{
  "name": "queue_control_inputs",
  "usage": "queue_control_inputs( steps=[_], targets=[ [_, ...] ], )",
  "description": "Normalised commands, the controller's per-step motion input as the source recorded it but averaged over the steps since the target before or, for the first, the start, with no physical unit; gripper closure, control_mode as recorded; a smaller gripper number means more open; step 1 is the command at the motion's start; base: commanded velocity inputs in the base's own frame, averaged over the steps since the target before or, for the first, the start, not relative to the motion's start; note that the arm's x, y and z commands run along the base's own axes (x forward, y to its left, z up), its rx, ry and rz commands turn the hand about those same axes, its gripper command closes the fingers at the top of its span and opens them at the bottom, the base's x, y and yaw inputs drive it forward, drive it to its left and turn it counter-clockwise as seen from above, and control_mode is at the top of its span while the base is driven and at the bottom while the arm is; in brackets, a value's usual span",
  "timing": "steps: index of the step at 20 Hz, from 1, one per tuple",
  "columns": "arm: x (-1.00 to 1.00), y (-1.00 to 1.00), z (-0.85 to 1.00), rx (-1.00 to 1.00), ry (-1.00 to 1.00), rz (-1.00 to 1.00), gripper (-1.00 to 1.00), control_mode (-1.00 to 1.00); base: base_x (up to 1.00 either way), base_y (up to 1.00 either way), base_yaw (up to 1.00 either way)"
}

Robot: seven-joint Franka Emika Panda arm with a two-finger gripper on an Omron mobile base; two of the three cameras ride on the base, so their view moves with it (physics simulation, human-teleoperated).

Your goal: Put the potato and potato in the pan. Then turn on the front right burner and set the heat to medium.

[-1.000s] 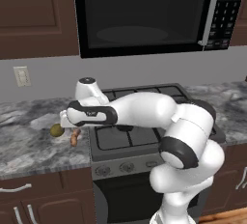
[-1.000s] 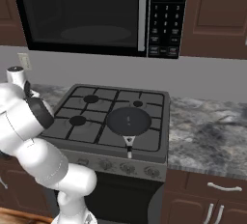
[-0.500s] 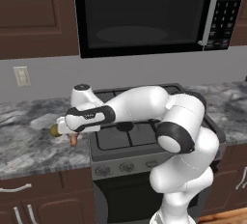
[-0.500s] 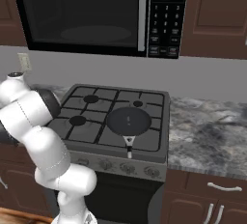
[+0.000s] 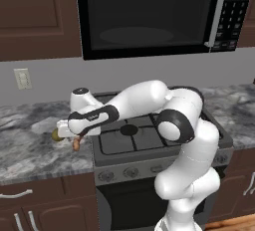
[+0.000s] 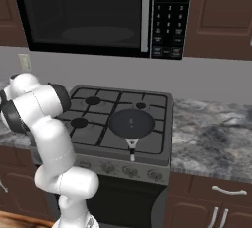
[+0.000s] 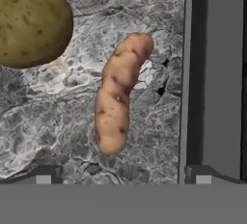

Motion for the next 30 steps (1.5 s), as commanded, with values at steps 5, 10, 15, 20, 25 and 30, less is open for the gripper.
queue_control_inputs(
  steps=[5,10,15,20,25,30],
  targets=[
    [0.42,0.05,0.00,0.00,0.08,-0.07,-1.00,-1.00,0.00,0.00,0.00],
    [0.20,0.15,0.00,0.00,0.06,-0.04,-1.00,-1.00,0.00,0.00,0.00],
    [0.01,0.14,-0.07,0.00,0.00,-0.01,-1.00,-1.00,0.00,0.00,0.00],
    [0.00,0.03,-0.24,0.00,0.00,-0.01,-1.00,-1.00,0.00,0.00,0.00],
    [0.00,-0.01,-0.35,0.00,0.00,-0.02,-1.00,-1.00,0.00,0.00,0.00],
    [0.00,0.00,-0.44,0.00,0.00,-0.02,-1.00,-1.00,0.00,0.00,0.00]
  ],
)
